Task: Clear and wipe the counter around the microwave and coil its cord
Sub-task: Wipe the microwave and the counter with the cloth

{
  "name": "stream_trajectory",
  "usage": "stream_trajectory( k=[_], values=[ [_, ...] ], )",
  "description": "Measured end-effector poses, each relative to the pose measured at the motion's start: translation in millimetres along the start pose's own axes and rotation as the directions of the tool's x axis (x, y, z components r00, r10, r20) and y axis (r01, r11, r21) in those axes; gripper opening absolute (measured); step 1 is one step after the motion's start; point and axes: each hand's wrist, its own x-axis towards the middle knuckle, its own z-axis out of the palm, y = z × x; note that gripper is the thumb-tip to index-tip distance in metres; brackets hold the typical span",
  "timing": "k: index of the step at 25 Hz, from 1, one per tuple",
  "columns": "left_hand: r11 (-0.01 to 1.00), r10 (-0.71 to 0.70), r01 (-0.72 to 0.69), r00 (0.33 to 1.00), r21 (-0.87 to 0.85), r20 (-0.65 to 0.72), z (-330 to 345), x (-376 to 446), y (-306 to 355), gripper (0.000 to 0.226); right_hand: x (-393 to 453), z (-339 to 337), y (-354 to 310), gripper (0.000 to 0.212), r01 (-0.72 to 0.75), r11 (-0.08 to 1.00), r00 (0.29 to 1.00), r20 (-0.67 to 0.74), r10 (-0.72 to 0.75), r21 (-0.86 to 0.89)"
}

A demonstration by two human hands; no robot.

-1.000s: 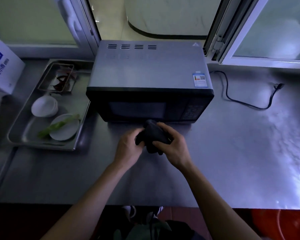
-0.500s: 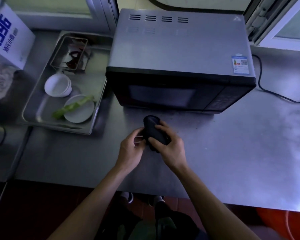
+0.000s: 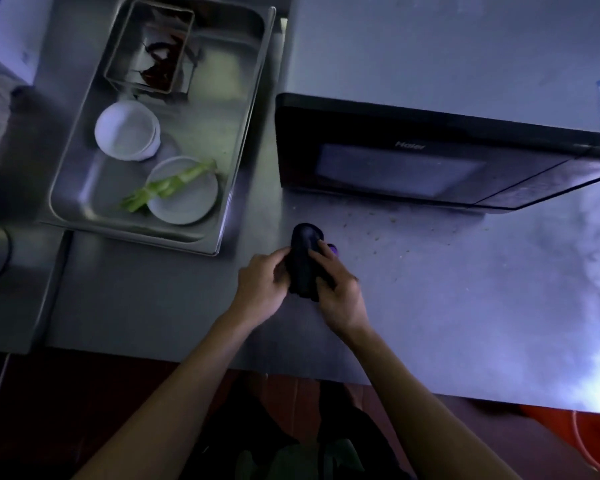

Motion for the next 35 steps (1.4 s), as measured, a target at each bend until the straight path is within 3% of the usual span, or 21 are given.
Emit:
stream_trajectory(
  k=[2,6,10,15,21,25,30,35],
  values=[
    [0.991,0.048,-0.044,0.998,0.123,-0.033,-15,7,-8,0.036,4,19,3,0.048,0.056,0.995,0.998,0.013,-0.056,-0.084],
    [0.99,0.066,-0.053,0.994,0.13,-0.092,-32,5,-22,0.046,10,51,3,0.041,0.197,0.914,0.976,-0.012,-0.215,-0.354],
    [0.978,0.15,-0.129,0.981,0.163,-0.121,-46,7,-21,0.044,7,59,8,0.049,0.203,0.787,0.971,0.017,-0.238,-0.583],
    [0.966,0.211,-0.182,0.965,0.185,-0.154,-58,10,-17,0.038,17,74,12,0.06,0.224,0.659,0.973,0.129,-0.19,-0.718],
    [0.84,0.42,-0.351,0.903,0.414,-0.086,-82,32,-12,0.034,74,83,-12,0.061,0.124,0.64,0.991,0.126,-0.043,-0.758],
    [0.817,0.426,-0.337,0.9,0.467,-0.096,-92,55,5,0.044,103,81,-26,0.062,0.089,0.614,0.993,0.114,0.001,-0.784],
    [0.769,0.503,-0.434,0.864,0.47,-0.024,-88,79,36,0.054,98,76,-26,0.064,0.096,0.624,0.994,0.111,-0.014,-0.775],
    [0.807,0.414,-0.343,0.909,0.48,-0.046,-76,79,40,0.057,93,50,-23,0.057,0.042,0.694,0.999,0.008,-0.052,-0.719]
  ],
)
